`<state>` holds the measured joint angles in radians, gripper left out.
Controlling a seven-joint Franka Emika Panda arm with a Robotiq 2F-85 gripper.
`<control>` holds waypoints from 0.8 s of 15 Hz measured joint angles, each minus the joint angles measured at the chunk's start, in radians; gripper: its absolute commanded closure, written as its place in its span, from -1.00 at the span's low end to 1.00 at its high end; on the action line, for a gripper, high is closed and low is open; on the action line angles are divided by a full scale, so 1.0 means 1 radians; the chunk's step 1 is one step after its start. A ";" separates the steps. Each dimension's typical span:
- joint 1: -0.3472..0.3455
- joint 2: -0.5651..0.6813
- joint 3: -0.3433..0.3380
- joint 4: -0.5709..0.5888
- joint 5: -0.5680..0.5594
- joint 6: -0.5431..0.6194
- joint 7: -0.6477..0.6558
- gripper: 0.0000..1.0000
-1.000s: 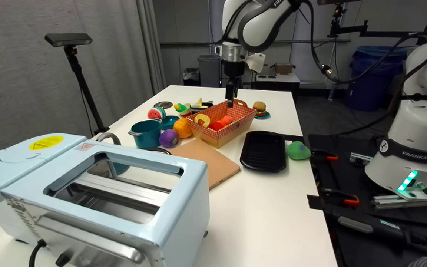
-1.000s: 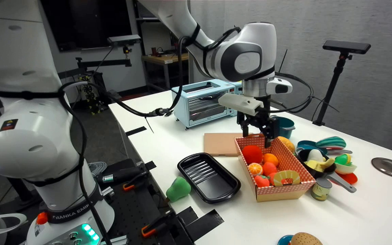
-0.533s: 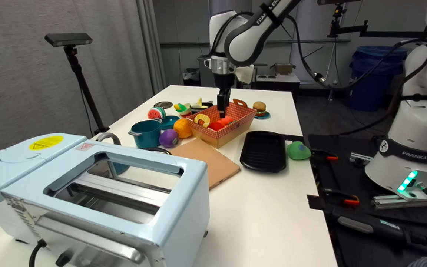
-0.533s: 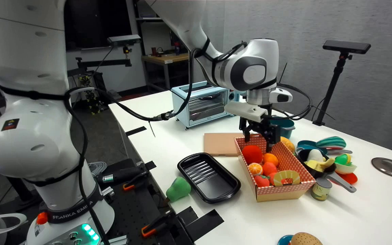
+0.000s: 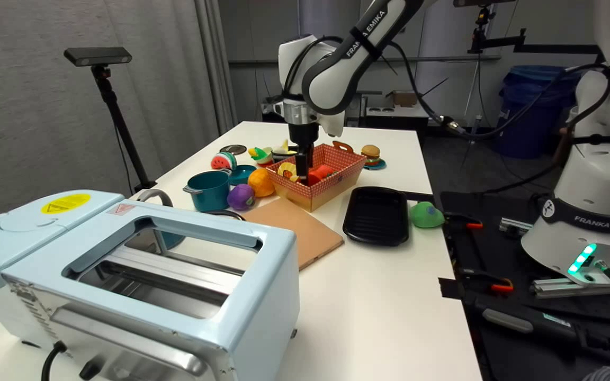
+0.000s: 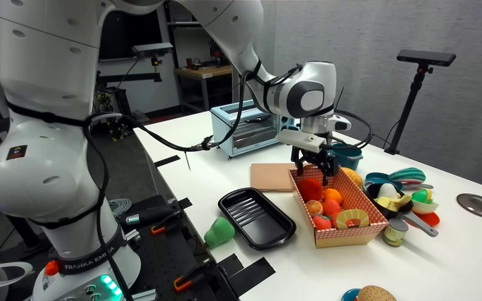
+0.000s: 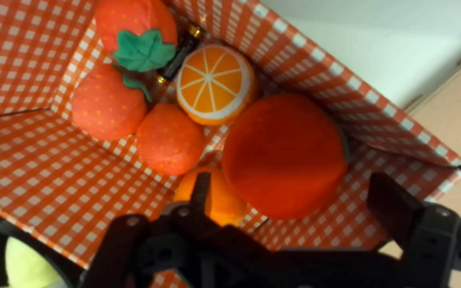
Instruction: Put the red plushy on the black tray
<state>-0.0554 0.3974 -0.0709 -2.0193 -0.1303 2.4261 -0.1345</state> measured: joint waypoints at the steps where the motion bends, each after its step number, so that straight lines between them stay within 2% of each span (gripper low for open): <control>1: 0.000 0.014 0.001 0.014 0.000 0.000 0.000 -1.00; 12: -0.006 0.097 -0.022 0.092 0.000 -0.002 0.000 -1.00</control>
<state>-0.0611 0.4941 -0.0927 -1.9273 -0.1303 2.4238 -0.1346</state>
